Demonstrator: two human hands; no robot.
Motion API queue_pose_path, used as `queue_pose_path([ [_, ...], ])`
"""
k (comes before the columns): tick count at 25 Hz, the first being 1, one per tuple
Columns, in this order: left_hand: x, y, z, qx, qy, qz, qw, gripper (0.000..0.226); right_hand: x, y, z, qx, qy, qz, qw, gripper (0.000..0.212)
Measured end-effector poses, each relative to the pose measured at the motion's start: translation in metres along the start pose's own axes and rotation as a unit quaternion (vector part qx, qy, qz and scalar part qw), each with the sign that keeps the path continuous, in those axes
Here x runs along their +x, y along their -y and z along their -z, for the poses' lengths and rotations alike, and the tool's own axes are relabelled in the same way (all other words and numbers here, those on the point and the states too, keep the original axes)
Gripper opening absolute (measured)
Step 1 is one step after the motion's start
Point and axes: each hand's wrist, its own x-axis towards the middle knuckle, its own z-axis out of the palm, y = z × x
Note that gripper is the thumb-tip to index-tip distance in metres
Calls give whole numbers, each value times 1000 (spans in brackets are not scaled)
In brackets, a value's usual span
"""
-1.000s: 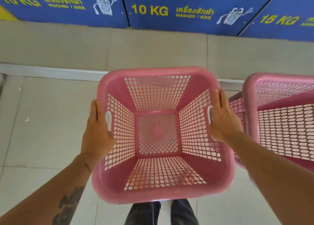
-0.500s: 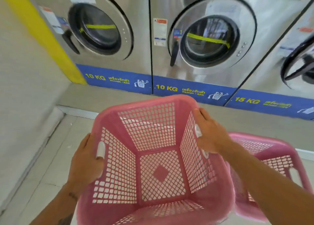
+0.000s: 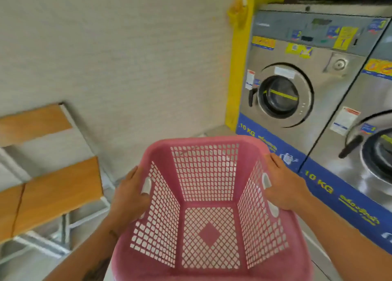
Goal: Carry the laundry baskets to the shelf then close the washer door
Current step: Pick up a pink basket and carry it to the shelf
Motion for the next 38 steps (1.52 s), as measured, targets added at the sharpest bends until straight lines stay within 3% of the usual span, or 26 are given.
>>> queue_pose_path([
  [5,-86,109,97,5,-97,91,991,80,5,154,-18,1,21,137,990,104],
  [10,-181,227,197,88,-163,177,967,84,-22,336,-52,-5,50,255,966,94],
  [13,-232,300,268,125,-190,217,949,74,-40,455,-76,-10,53,320,946,91],
  [18,-279,400,374,164,-231,247,927,76,-72,621,-106,13,55,379,924,96],
  [23,-291,479,438,178,-262,277,907,88,-67,744,-133,22,60,420,905,94],
  [29,-277,581,520,232,-284,376,851,61,-37,908,-166,42,82,468,879,91],
  [35,-257,664,601,287,-306,421,804,79,-10,1065,-191,53,85,515,851,92],
  [38,-251,719,631,282,-309,417,807,71,-8,1131,-210,50,83,520,848,90],
])
